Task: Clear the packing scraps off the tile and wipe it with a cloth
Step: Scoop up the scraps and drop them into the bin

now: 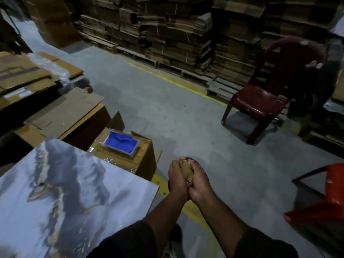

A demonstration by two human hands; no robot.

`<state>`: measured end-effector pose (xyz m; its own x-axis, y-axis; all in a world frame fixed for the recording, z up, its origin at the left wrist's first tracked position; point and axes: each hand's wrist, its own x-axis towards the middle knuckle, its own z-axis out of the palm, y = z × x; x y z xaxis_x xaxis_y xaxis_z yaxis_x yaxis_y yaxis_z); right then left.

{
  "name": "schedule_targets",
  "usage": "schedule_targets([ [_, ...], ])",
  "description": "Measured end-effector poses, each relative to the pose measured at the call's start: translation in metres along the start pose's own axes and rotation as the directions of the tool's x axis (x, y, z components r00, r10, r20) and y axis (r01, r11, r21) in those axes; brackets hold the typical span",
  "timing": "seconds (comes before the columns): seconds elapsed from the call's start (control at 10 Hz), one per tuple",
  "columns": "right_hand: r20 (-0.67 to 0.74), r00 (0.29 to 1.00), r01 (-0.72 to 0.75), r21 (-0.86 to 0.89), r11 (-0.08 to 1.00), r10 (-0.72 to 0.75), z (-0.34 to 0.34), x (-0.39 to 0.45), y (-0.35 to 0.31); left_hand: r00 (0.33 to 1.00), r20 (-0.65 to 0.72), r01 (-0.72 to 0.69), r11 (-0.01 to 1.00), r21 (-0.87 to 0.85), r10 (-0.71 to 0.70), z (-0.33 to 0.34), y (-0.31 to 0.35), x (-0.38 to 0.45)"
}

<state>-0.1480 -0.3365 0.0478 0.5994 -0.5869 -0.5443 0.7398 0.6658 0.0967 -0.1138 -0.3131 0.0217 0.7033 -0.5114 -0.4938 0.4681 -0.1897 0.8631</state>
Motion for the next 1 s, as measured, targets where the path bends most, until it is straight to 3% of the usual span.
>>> schedule_targets([
  [0.1, -0.44, 0.898, -0.199, -0.416, 0.887, -0.005, 0.005, 0.037, -0.023, 0.998, 0.012, 0.065, 0.998, 0.01, -0.065, 0.025, -0.005, 0.03],
  [0.2, -0.376, 0.901, -0.168, -0.764, 0.623, -0.217, 0.001, 0.066, -0.05, 0.995, -0.036, 0.098, 0.995, 0.01, -0.097, 0.045, -0.013, 0.063],
  [0.3, -0.337, 0.923, -0.152, -0.762, 0.63, -0.185, -0.014, 0.113, -0.07, 0.988, -0.086, 0.129, 0.991, 0.029, -0.126, 0.063, -0.031, 0.099],
  [0.4, -0.462, 0.88, -0.254, -0.652, 0.715, -0.109, -0.034, 0.162, -0.089, 0.974, -0.145, 0.178, 0.984, 0.009, -0.175, 0.084, -0.06, 0.145],
  [0.7, -0.603, 0.798, -0.427, -0.587, 0.688, -0.02, -0.145, 0.313, -0.15, 0.894, -0.195, 0.403, 0.914, -0.043, -0.403, 0.108, -0.196, 0.284],
  [0.8, -0.624, 0.781, -0.441, -0.56, 0.701, -0.007, -0.182, 0.35, -0.161, 0.84, -0.194, 0.481, 0.861, -0.163, -0.506, 0.113, -0.235, 0.319],
  [1.0, -0.596, 0.802, -0.474, -0.604, 0.641, 0.032, -0.226, 0.406, -0.177, 0.822, -0.212, 0.491, 0.846, -0.208, -0.529, 0.111, -0.279, 0.367],
])
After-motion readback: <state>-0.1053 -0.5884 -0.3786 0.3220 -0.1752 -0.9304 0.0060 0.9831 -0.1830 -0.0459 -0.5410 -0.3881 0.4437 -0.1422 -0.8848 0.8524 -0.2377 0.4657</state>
